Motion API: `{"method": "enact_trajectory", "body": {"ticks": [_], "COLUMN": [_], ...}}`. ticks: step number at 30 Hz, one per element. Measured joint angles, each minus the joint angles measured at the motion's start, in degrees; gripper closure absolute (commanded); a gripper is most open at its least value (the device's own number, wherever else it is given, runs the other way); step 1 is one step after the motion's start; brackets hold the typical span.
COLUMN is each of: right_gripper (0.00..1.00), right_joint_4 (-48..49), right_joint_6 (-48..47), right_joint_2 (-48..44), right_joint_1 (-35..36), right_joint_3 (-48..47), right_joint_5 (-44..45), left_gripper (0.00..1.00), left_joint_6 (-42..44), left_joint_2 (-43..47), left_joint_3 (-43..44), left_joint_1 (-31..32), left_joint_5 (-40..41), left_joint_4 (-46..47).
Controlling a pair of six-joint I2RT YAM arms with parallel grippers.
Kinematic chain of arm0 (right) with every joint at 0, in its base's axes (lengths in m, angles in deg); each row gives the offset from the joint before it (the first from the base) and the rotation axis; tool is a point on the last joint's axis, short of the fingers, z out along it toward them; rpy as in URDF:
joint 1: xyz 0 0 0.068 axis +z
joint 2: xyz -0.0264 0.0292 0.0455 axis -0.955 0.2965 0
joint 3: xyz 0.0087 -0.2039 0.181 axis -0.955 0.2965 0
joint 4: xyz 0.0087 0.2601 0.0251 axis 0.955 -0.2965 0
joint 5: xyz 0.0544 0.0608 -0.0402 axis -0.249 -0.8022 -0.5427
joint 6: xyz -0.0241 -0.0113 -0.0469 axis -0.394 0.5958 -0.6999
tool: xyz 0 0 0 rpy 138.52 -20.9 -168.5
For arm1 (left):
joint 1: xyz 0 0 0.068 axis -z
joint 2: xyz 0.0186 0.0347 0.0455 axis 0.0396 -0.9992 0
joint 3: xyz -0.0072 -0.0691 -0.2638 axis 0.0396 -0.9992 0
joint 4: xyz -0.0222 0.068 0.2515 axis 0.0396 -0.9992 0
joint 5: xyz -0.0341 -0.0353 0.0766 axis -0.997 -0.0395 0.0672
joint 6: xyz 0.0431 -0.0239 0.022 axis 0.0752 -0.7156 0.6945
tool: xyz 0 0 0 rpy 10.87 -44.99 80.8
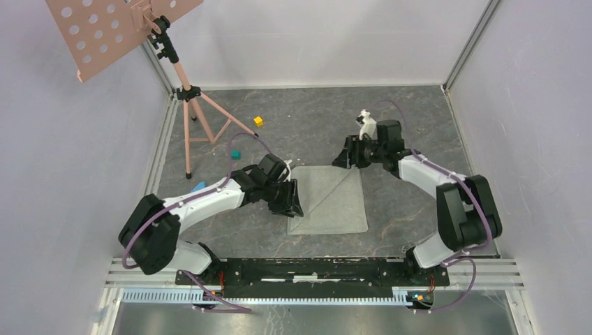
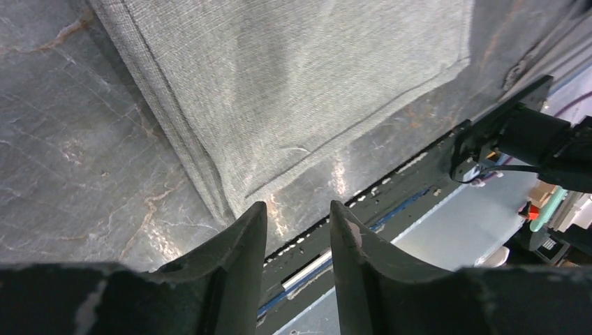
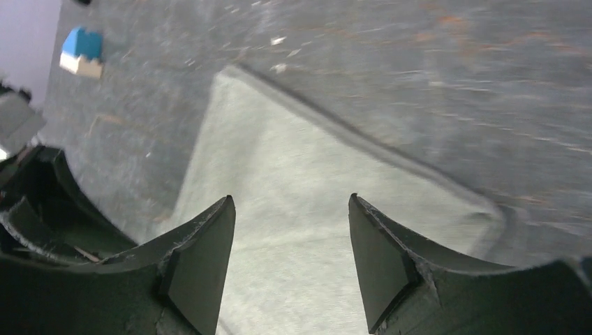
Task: Fold the napkin into a case and place the utensils inside
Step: Pick up the upper triangle-folded napkin from the center of the board.
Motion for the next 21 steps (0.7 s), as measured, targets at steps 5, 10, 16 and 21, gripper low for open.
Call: {"method": "enact_trajectory", "body": {"ticks": [5,10,16,21], "right_gripper": [0.49,0.58,0.61,0.57], "right_joint_4": [-3.9,-7.7,-13.5,-18.1], "right_joint_6": [-0.5,1.0,0.7,-1.4], "right_joint_2": [-6.9,-11.1,-15.4,-16.3], "right_joint_1": [12.2,20.1,20.1,20.2], "right_joint_3": [3.4,13.9,19.0,16.8], "right_joint_5": [2.7,5.0,13.6,25.3], "left_gripper": [0.41,0.37,0.36,0.33], "left_joint_6": [0.3,1.2,1.5,1.5], "left_joint_2": [5.0,9.2,14.3,17.9], "left_joint_3": [0.3,0.3,0.2,-1.2], "left_joint_1": [0.0,-0.2,-0.8,-1.1], "left_joint_5": [1.8,4.9,7.1,7.8], "left_joint_4": [-2.3,-5.3,-7.2,-7.7]}}
